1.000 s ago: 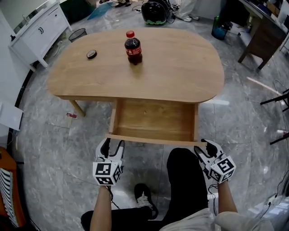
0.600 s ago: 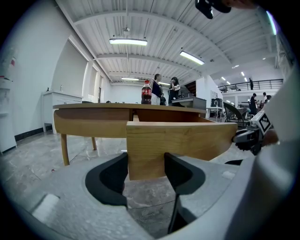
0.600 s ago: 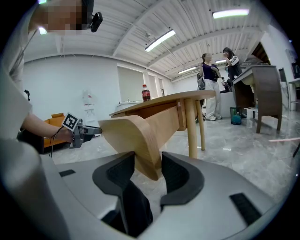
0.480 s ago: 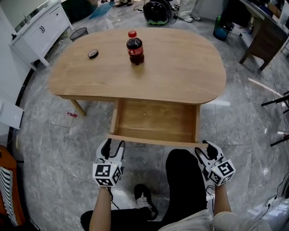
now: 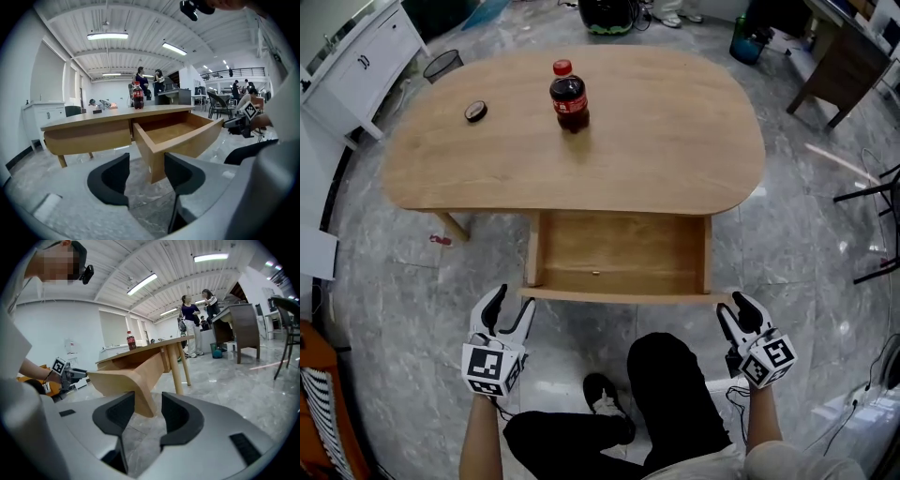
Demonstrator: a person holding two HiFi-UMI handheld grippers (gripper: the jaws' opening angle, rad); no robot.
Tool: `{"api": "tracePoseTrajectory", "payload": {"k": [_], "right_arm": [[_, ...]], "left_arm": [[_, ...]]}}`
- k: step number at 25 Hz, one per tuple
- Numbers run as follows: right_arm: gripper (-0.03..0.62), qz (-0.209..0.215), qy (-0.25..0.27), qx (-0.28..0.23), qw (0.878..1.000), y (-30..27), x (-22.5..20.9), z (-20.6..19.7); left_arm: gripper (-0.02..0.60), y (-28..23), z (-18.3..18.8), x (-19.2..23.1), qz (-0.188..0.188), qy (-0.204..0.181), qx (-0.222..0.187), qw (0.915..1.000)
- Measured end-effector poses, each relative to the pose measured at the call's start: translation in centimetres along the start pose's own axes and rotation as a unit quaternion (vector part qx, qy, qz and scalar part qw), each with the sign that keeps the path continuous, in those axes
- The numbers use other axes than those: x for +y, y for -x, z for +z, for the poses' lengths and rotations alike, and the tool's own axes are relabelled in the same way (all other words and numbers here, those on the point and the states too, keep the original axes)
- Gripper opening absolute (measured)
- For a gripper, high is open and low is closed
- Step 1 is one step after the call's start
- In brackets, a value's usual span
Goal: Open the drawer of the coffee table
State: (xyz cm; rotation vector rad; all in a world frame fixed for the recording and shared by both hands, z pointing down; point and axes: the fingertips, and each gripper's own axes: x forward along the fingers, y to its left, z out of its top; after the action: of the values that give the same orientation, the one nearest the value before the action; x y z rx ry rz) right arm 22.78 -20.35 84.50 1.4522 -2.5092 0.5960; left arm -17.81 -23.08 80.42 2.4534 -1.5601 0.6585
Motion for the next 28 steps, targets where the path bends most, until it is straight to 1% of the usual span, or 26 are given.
{"api": "tracePoseTrajectory", "payload": {"k": [2, 4, 7, 9, 12, 14, 18, 22, 25, 28], "right_arm": [[0.189, -0.024, 0.000, 0.011, 1.000, 1.1, -0.1, 1.5], [0.189, -0.039, 0.005, 0.016, 0.999, 2.0, 0.5, 3.6], [0.189, -0.044, 0.009, 0.023, 0.999, 2.7, 2.6, 6.7], [0.189, -0.038, 0.004, 0.029, 0.999, 2.7, 4.3, 8.4], [0.189, -0.036, 0.000, 0.039, 0.999, 3.0, 6.7, 11.3], [0.189, -0.046, -0.003, 0.040, 0.998, 3.7, 8.2, 13.5], [0.187, -0.070, -0.016, 0.053, 0.996, 6.3, 10.6, 18.2], [0.187, -0.065, -0.029, 0.083, 0.994, 9.7, 14.2, 22.2], [0.181, -0.047, -0.018, 0.105, 0.993, 12.9, 17.0, 25.0], [0.162, -0.023, 0.002, 0.115, 0.993, 15.3, 19.5, 27.7]], "left_arm": [[0.235, 0.4, 0.8, 0.3, -0.006, 0.010, 0.000, 0.9999], [0.235, 0.9, 2.3, -0.1, -0.014, 0.021, -0.003, 0.9997], [0.235, 1.5, 4.7, -1.8, -0.028, 0.035, -0.006, 0.9990], [0.235, 2.0, 6.3, -3.1, -0.031, 0.059, -0.007, 0.9978], [0.235, 3.3, 9.4, -5.2, -0.027, 0.095, -0.015, 0.9950], [0.235, 4.7, 11.7, -6.3, -0.023, 0.106, -0.017, 0.9939], [0.235, 8.2, 16.6, -8.1, -0.001, 0.147, -0.011, 0.9890], [0.235, 13.3, 21.9, -10.1, 0.002, 0.180, 0.008, 0.9836], [0.235, 17.2, 25.1, -12.5, 0.003, 0.186, 0.020, 0.9823], [0.235, 20.3, 27.5, -14.4, 0.009, 0.187, 0.029, 0.9820]]}}
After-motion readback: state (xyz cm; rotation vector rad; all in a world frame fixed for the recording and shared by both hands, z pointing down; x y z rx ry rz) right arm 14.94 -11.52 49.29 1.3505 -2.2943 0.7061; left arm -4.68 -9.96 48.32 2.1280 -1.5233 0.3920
